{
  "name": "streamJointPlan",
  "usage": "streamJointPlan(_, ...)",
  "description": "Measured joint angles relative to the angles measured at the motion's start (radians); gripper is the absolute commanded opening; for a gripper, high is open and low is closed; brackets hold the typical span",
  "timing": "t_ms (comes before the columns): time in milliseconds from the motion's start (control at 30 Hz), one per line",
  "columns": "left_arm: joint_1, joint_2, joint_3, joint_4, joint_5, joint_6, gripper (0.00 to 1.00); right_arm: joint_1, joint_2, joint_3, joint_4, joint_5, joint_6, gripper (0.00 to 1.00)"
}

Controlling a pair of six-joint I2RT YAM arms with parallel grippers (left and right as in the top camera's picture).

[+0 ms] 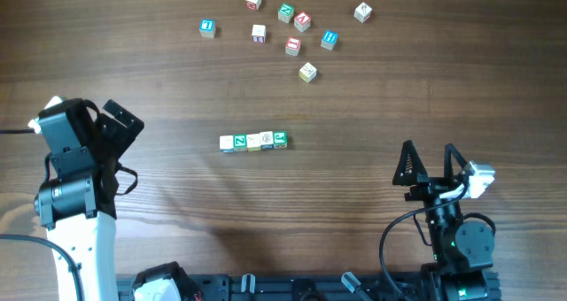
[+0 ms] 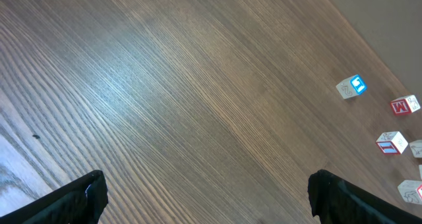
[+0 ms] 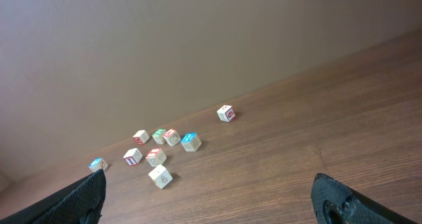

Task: Form a horizontal line

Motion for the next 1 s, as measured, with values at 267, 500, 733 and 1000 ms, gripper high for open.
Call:
streamJointPlan(267, 0.000, 0.000, 0.000, 0.000, 0.000, 0.000, 1.00, 0.000, 0.000, 0.000, 0.000, 0.000, 0.006, 1.00)
streamJointPlan(500, 0.000, 0.000, 0.000, 0.000, 0.000, 0.000, 1.00, 0.000, 0.000, 0.000, -0.007, -0.118, -0.324, 1.00)
streamJointPlan(733, 0.000, 0.000, 0.000, 0.000, 0.000, 0.000, 1.00, 0.000, 0.000, 0.000, -0.007, -0.157, -0.453, 1.00)
streamJointPlan(1000, 0.000, 0.000, 0.000, 0.000, 0.000, 0.000, 1.00, 0.000, 0.000, 0.000, -0.007, -0.158, -0.454, 1.00)
